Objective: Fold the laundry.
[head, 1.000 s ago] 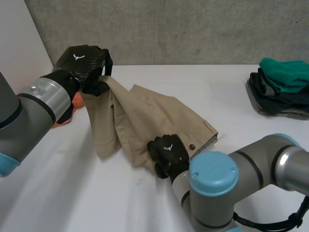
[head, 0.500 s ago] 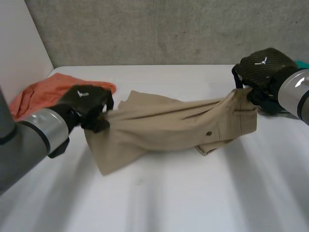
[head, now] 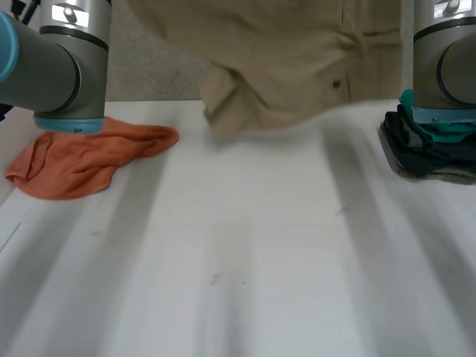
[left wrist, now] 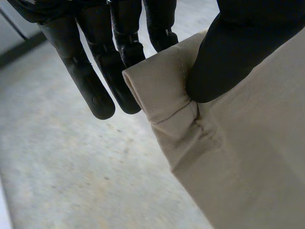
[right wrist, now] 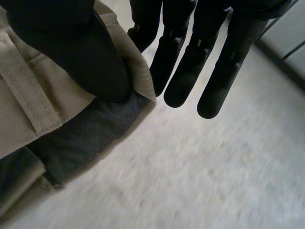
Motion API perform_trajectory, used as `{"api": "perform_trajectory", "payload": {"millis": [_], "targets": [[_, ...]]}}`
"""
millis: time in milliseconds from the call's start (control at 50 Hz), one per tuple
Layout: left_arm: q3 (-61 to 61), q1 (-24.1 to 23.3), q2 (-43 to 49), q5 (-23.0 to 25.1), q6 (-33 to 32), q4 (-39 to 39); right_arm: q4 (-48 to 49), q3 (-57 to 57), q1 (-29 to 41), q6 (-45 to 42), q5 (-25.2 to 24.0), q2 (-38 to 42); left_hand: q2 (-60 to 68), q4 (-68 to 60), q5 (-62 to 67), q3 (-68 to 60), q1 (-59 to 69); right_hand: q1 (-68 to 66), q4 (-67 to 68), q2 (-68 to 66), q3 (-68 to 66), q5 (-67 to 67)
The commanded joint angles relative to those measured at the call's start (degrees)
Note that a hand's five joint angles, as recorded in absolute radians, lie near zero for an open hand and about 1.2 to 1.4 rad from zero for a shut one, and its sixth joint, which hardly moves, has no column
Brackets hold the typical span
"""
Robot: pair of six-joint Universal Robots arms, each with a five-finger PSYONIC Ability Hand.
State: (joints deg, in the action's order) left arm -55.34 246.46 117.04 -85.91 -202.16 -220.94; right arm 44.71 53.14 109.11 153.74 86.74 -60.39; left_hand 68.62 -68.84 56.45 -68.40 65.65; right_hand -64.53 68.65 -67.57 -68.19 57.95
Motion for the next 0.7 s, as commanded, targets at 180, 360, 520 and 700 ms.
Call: {"api": "perform_trajectory", "payload": {"millis": [180, 360, 520, 700], "targets": [[-26.27, -1.94, -7.62, -1.10, 1.95, 11.04, -8.58, 13.20, -0.92, 6.57, -7.64, 1.42, 11.38, -11.16, 13.55, -11.60, 14.35, -15.47, 11.35, -12.43, -11.81, 12.05], [-42.91, -2.73, -6.74, -1.10, 1.51, 18.96, -20.44, 29.12, -3.03, 3.15, -14.40, 4.76, 11.38, -11.16, 13.55, -11.60, 14.35, -15.47, 11.35, -12.43, -11.81, 12.05], [-48.54, -4.67, -11.74, -1.18, 1.33, 28.88, -31.34, 38.18, -5.14, -9.68, -18.19, 2.57, 11.38, -11.16, 13.55, -11.60, 14.35, -15.47, 11.35, -12.43, -11.81, 12.05], [-49.69, -5.02, -24.84, -0.92, -3.49, 56.65, -57.93, 42.05, -5.49, -13.64, -18.36, -16.04, 11.38, -11.16, 13.55, -11.60, 14.35, -15.47, 11.35, -12.43, -11.81, 12.05]]}}
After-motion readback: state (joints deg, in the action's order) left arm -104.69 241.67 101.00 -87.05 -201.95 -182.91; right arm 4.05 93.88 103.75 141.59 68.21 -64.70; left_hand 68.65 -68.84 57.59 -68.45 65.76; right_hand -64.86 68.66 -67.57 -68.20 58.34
